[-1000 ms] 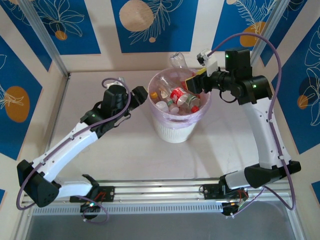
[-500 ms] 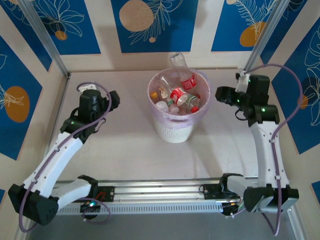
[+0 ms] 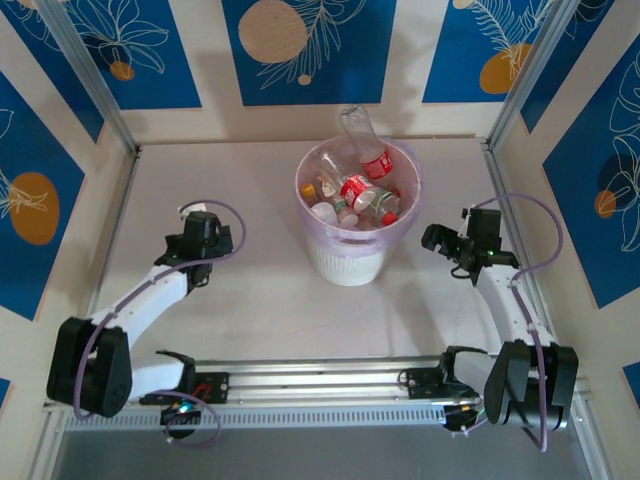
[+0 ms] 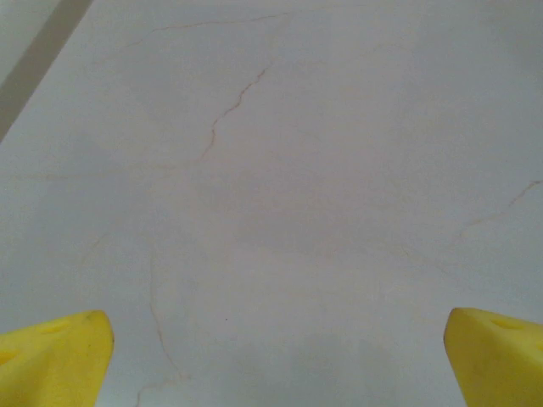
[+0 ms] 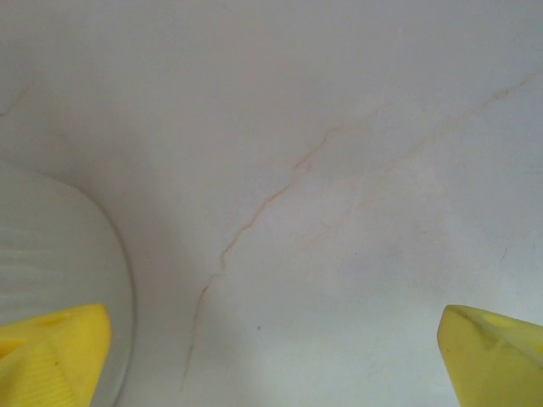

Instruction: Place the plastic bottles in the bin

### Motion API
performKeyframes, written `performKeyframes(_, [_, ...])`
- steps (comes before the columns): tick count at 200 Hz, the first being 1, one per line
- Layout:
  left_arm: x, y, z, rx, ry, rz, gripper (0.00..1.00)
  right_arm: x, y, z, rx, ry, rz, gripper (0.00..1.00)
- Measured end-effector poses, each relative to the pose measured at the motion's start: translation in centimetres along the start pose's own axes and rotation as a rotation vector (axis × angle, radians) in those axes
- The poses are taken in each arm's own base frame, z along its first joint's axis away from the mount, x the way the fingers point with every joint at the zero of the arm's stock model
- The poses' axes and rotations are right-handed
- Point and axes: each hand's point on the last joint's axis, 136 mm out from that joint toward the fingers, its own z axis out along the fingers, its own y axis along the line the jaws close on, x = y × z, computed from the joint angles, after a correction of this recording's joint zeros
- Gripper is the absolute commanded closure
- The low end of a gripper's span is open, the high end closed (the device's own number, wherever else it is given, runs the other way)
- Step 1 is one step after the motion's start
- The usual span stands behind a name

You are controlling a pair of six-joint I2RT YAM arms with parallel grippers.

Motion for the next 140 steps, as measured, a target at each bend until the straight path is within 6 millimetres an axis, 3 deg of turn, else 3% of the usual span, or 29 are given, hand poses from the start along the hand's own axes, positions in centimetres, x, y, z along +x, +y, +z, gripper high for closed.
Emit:
performKeyframes(32, [-1.0,-0.6,1.5,-0.002,-0.05,0.038,0.0,-0.3,0.5,2.4,0.025,-0.04,-0.033,0.01])
performKeyframes(96, [-3.5,-0.6,2.5,-0.006,-0.154,0.078,0.0,-0.7,0.8,5.9,0.03,-0.161,-0.095,0.01])
performKeyframes(116, [-2.8,-0.5,2.6,-0.004,-0.186,0.091,0.0,-1.4,1.2,6.0,0.014,-0.221,-0.134,0.01])
performKeyframes(140, [0.3,0.0,3.3,-0.011,-0.178,0.13,0.0,-2.9,1.7,6.0,-0.008,-0.311,-0.169,0.01])
